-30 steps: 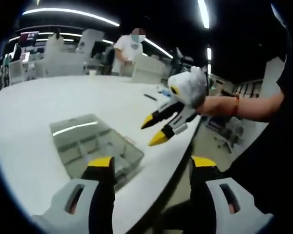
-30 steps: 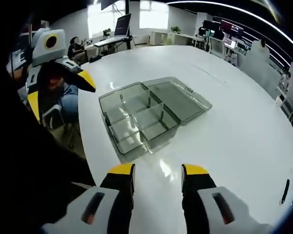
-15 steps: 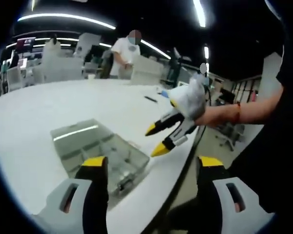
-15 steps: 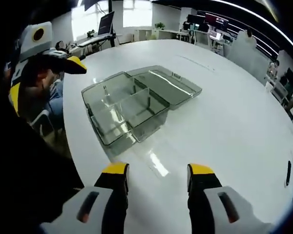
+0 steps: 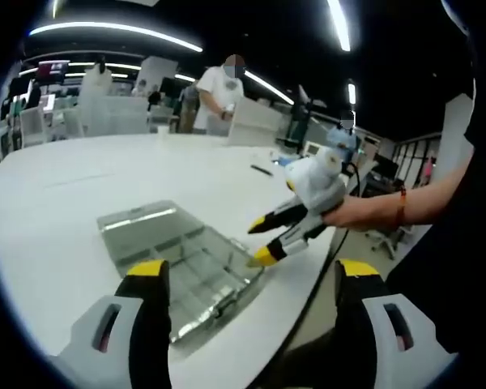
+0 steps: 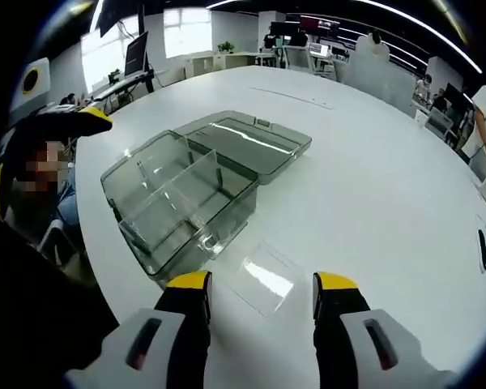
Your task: Insert the divider into the dual guide fixture by aligning both edges with the guide slots and pushing it downward to the bottom, including one-sided entry, uneven engagement, binding, and posture correction.
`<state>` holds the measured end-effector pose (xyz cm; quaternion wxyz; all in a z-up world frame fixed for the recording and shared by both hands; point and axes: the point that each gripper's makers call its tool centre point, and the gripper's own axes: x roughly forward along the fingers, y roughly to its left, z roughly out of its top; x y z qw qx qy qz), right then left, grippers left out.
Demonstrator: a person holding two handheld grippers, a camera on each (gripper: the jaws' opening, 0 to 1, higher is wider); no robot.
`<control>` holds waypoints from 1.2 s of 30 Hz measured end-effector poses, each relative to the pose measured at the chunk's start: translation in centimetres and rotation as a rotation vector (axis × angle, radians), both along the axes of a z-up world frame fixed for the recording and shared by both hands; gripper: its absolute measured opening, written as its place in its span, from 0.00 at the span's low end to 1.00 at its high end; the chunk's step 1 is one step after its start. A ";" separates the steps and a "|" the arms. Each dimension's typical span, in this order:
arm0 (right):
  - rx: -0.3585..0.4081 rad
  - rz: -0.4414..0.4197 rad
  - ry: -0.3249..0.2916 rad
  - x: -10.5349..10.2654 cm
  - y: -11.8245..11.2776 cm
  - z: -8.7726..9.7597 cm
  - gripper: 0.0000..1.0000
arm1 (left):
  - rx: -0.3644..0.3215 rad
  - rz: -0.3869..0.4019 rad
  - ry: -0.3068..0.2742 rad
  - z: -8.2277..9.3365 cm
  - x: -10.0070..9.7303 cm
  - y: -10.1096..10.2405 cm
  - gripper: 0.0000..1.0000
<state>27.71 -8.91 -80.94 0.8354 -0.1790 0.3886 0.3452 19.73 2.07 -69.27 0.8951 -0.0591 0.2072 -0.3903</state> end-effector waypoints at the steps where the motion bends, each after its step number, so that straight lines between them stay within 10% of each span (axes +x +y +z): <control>1: -0.004 -0.006 0.005 0.0 0.0 -0.1 0.48 | -0.004 0.002 0.003 0.0 0.0 0.0 0.83; 36: -0.075 -0.203 0.100 0.3 -0.5 -1.0 0.27 | -0.021 0.030 0.035 -0.5 -0.1 0.3 0.78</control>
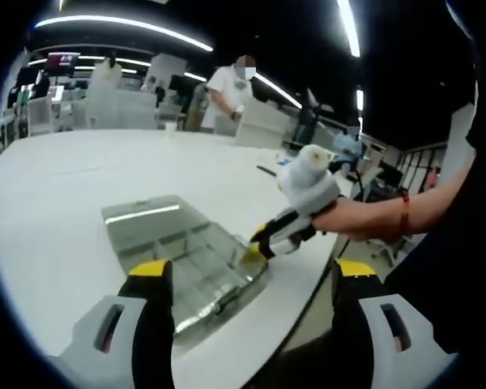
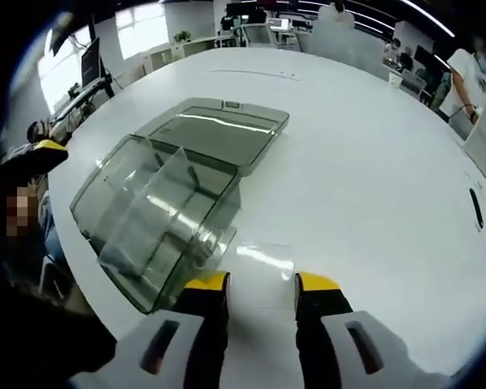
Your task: Insert the divider into the dual guide fixture by aligning both edges with the guide slots and pushing it downward to the bottom, including one-sided entry, uneven engagement, binding, and posture correction.
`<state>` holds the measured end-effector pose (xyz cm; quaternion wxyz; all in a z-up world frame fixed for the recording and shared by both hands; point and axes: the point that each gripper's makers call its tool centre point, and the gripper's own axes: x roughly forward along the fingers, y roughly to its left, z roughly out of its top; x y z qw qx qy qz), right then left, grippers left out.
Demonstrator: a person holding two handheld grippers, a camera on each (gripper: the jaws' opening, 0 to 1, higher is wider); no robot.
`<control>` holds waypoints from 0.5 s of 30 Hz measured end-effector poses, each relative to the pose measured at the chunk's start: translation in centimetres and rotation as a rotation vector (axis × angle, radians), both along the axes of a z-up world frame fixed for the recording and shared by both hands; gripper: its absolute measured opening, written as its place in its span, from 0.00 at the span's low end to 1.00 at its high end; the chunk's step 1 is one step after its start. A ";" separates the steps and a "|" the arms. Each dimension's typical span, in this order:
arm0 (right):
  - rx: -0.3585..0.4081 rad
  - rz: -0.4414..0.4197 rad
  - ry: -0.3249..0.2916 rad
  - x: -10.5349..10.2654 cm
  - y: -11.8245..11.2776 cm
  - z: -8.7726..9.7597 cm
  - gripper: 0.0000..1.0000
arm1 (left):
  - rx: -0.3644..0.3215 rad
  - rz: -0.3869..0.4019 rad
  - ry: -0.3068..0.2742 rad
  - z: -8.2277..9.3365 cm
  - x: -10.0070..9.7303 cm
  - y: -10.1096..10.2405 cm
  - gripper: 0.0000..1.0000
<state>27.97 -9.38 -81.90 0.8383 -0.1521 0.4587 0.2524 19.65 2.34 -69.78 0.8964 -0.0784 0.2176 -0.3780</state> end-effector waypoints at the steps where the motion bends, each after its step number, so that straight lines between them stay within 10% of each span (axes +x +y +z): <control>1: 0.001 -0.005 0.002 0.0 -0.2 0.0 0.26 | -0.001 -0.002 0.000 0.0 0.0 0.0 0.78; 15: -0.013 0.001 -0.071 -0.2 -1.9 1.4 0.26 | 0.002 -0.019 0.005 0.0 0.4 -1.0 0.78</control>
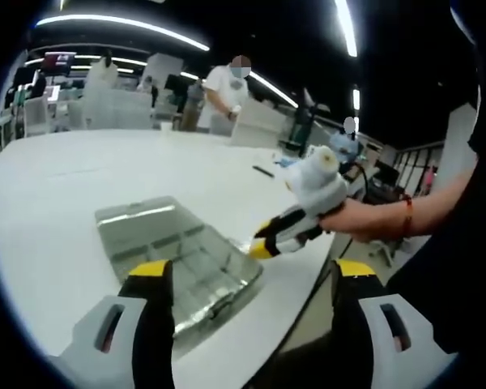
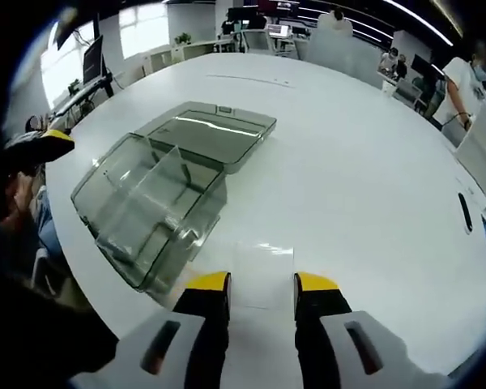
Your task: Insert the divider into the dual guide fixture by aligning both edges with the guide slots and pushing it downward to the bottom, including one-sided entry, uneven engagement, binding, and posture correction.
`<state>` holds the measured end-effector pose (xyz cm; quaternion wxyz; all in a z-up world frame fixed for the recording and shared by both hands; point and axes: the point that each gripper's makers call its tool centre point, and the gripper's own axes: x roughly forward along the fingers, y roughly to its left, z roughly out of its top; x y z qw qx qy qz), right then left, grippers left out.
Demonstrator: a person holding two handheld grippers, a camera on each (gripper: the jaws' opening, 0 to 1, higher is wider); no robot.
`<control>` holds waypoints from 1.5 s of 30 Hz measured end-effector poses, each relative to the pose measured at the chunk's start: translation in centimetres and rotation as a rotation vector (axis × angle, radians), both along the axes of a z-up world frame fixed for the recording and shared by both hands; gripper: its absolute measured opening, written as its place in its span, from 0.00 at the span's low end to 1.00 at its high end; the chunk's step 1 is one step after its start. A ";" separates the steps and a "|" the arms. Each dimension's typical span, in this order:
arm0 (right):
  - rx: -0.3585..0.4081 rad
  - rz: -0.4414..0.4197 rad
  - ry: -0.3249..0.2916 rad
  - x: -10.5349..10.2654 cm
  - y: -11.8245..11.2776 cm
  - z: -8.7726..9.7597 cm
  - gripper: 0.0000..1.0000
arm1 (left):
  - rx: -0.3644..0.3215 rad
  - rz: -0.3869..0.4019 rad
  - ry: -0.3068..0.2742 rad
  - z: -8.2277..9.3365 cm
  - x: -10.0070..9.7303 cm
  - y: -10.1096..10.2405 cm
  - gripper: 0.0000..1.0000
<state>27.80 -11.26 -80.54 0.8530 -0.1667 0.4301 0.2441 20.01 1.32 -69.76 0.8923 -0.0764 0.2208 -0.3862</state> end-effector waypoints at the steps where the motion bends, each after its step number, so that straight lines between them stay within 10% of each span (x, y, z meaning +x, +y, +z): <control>1: 0.012 -0.005 -0.005 0.0 0.0 0.3 0.26 | 0.004 -0.001 -0.002 0.0 0.0 -0.1 0.78; 45: 0.309 0.063 -0.281 -2.2 1.5 9.4 0.26 | -0.193 0.086 0.070 1.9 1.3 -4.3 0.71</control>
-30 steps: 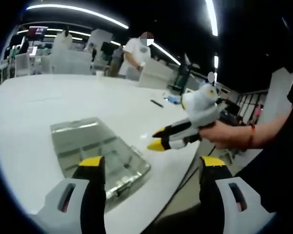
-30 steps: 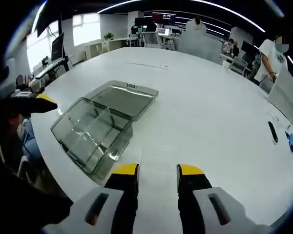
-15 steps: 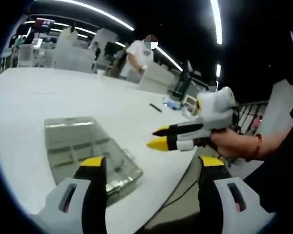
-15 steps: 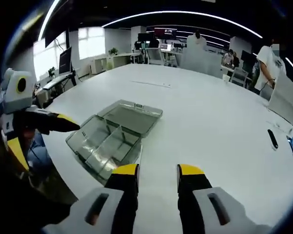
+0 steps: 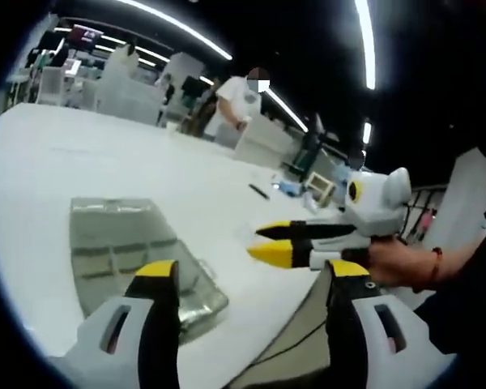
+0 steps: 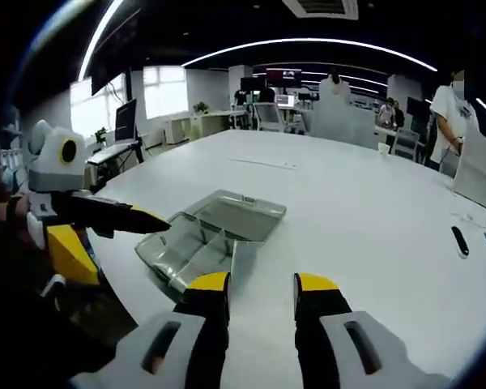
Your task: Insert the divider into the dual guide fixture by aligning both edges with the guide slots and pushing it downward to the bottom, including one-sided entry, uneven engagement, binding, and posture correction.
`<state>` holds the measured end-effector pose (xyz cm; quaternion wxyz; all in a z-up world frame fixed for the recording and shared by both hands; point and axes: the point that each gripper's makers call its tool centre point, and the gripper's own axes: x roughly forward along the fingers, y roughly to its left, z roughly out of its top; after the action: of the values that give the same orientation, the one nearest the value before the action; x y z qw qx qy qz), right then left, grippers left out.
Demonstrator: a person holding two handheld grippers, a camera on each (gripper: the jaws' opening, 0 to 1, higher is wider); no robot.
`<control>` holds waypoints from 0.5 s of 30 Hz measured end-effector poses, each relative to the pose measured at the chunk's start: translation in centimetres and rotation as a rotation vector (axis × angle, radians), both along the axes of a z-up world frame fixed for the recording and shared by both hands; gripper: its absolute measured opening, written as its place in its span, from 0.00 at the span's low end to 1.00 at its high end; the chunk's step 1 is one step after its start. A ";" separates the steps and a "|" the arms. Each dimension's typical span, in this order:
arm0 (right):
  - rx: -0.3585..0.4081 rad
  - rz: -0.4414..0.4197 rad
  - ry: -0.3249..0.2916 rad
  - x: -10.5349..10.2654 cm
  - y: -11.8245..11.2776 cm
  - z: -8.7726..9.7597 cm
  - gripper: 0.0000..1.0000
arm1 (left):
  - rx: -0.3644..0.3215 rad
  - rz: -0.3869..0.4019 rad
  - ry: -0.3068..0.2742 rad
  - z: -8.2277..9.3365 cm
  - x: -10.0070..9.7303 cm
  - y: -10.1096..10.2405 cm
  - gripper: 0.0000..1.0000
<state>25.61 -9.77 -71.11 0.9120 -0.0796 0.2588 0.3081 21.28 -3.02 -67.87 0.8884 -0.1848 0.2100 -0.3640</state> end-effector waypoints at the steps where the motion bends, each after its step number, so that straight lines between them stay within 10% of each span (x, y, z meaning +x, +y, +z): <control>1: 0.006 0.004 -0.001 -0.1 0.1 0.1 0.26 | -0.005 0.000 0.000 0.1 0.0 -0.1 0.70; 15: 0.059 0.044 -0.040 -1.1 1.7 1.3 0.26 | -0.112 0.028 0.027 0.9 0.8 0.1 0.63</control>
<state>24.52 -8.10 -69.78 0.9119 -0.0642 0.2297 0.3339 22.06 -2.96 -67.01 0.8787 -0.2422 0.1985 -0.3603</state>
